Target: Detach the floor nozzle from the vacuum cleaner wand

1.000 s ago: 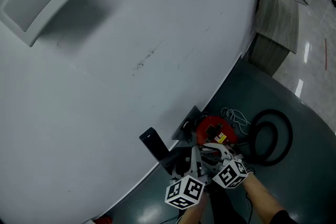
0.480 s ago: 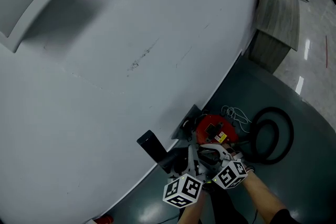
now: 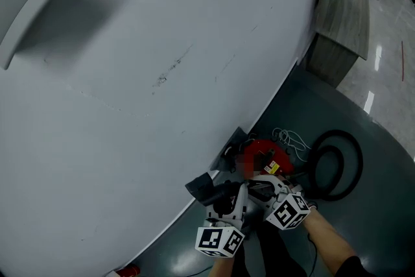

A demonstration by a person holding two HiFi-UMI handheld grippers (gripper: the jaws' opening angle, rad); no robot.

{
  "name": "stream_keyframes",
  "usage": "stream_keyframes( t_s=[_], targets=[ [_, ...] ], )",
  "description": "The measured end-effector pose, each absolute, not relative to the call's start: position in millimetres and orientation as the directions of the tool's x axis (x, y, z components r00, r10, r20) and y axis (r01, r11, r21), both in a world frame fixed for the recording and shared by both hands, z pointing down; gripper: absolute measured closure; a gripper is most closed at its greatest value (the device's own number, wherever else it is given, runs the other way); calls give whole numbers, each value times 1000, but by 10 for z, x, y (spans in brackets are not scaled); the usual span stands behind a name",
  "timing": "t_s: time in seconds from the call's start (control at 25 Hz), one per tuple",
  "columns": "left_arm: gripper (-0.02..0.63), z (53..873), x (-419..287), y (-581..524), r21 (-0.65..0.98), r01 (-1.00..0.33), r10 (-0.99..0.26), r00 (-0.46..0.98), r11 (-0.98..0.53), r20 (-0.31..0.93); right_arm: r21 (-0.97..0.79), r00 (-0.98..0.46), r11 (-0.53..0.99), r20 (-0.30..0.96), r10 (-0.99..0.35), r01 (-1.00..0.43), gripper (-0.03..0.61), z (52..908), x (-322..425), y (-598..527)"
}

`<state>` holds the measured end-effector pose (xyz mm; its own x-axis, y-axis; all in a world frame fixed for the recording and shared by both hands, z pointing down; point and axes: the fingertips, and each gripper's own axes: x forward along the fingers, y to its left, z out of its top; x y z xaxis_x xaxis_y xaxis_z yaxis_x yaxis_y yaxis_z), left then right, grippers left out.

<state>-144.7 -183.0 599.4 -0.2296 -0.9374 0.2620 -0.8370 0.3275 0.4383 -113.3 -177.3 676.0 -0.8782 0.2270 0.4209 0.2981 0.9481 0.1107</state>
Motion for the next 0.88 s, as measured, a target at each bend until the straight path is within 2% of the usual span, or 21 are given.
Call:
stream_keyframes(
  t_s=[0.08, 0.16, 0.24, 0.36, 0.44, 0.6, 0.8, 0.88],
  targets=[
    [437, 5971, -1383, -1846, 399, -895, -968, -122, 202, 218, 113, -878, 948, 422, 226, 298, 431, 6731, -1112, -1781],
    [437, 5972, -1380, -1839, 413, -893, -974, -99, 178, 205, 121, -882, 950, 419, 215, 288, 431, 6751, -1105, -1778],
    [437, 6000, -1435, -1808, 448, -852, -954, -173, 270, 247, 128, -884, 951, 421, 204, 280, 433, 6776, -1116, -1759],
    [437, 6062, -1548, -1733, 475, -715, -851, -351, 513, 390, 142, -888, 953, 420, 187, 268, 437, 6781, -1146, -1717],
    [437, 6048, -1563, -1725, 515, -641, -820, -393, 569, 417, 143, -895, 959, 414, 167, 246, 437, 6743, -1141, -1723],
    [437, 5954, -1517, -1805, 562, -702, -898, -315, 438, 307, 134, -898, 963, 410, 163, 236, 437, 6692, -1115, -1782],
    [437, 5911, -1438, -1793, 362, -871, -931, -244, 333, 270, 145, -900, 961, 407, 158, 235, 439, 6683, -1095, -1763],
    [437, 5917, -1447, -1790, 452, -832, -942, -229, 321, 246, 144, -900, 962, 407, 157, 233, 439, 6682, -1092, -1769]
  ],
)
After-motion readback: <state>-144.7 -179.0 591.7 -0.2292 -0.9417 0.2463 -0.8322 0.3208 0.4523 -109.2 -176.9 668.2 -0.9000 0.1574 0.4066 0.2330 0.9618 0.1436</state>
